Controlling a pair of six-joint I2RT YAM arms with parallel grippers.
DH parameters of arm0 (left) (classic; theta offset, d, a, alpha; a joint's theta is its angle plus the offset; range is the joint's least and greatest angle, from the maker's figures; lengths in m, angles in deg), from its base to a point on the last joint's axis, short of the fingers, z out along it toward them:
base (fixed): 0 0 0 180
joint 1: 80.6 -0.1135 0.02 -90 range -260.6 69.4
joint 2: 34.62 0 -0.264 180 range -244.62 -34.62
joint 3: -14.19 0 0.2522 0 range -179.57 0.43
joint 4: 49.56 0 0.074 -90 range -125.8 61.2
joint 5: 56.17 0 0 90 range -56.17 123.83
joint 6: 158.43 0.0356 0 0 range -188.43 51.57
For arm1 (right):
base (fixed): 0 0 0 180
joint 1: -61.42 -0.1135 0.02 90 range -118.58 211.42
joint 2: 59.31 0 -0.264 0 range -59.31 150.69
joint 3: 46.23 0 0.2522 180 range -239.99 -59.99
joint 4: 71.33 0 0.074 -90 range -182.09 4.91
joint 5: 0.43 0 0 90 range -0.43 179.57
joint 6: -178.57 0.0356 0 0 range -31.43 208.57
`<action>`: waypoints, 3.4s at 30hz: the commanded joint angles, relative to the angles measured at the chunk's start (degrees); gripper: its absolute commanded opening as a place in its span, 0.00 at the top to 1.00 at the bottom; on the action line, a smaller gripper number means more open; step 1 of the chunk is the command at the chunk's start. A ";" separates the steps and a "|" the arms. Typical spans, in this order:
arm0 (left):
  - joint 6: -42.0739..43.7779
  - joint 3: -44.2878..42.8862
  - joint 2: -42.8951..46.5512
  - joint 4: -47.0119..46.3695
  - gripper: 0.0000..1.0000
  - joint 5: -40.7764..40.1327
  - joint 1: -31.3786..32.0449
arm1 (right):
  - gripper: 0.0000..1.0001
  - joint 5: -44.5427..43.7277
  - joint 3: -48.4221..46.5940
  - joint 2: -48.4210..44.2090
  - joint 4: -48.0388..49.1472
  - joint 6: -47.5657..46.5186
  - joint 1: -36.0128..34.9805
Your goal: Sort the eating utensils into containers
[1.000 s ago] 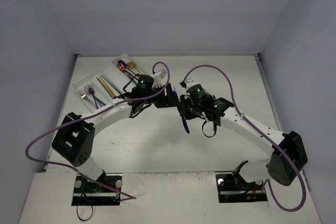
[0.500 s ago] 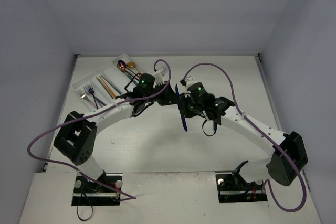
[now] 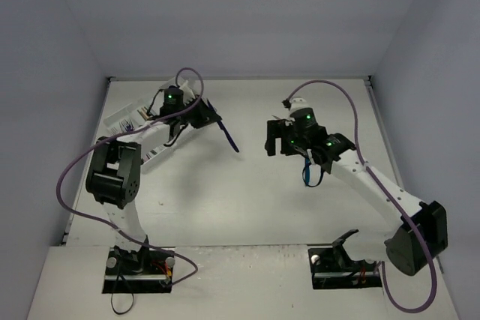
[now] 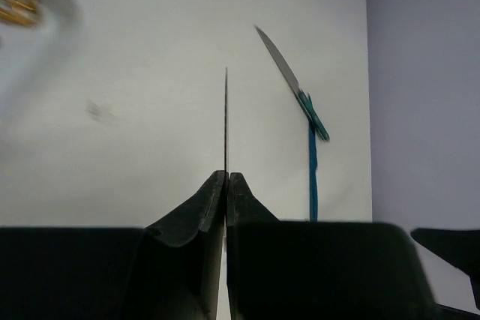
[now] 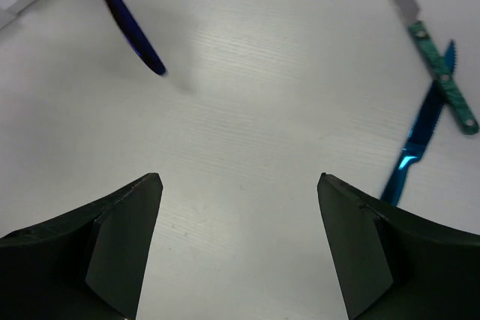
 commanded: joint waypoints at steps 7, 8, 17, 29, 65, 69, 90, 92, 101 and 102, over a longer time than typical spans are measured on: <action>-4.45 -16.40 -10.63 -4.93 1.00 6.45 -18.91 | 0.17 -5.79 2.72 -7.47 -5.69 -1.76 6.88; -4.41 -16.49 -10.63 -4.93 1.00 6.45 -19.78 | 0.17 -6.09 2.89 -7.73 -5.82 -1.76 7.05; -2.73 -19.30 -13.83 1.38 1.00 6.28 -27.64 | 0.17 -7.39 4.17 -7.79 -6.37 -1.67 8.67; 14.80 -30.17 -16.23 28.20 0.81 -2.70 -27.62 | 0.16 -7.28 5.01 -6.35 -6.73 -0.49 8.95; -6.31 -41.79 -19.96 29.01 0.66 -52.01 -2.03 | 0.16 -4.32 4.65 -6.57 -7.07 -2.56 8.97; -6.31 -45.90 -22.74 31.33 0.65 -55.70 -2.03 | 0.16 -2.57 5.13 -6.87 -7.07 -2.90 9.04; -7.60 -54.88 -32.99 39.37 0.64 -58.26 -3.02 | 0.16 3.11 4.35 -4.55 -7.02 -4.69 9.66; -7.49 -55.80 -33.94 39.37 0.64 -57.78 -3.17 | 0.16 3.29 4.50 -4.51 -6.98 -4.66 9.73; -8.07 -51.67 -29.00 33.98 0.64 -57.31 -3.13 | 0.16 4.18 4.70 -4.25 -7.02 -4.78 9.74; -8.07 -50.25 -27.69 32.41 0.64 -57.66 -3.17 | 0.16 4.29 4.70 -4.23 -7.05 -4.85 9.76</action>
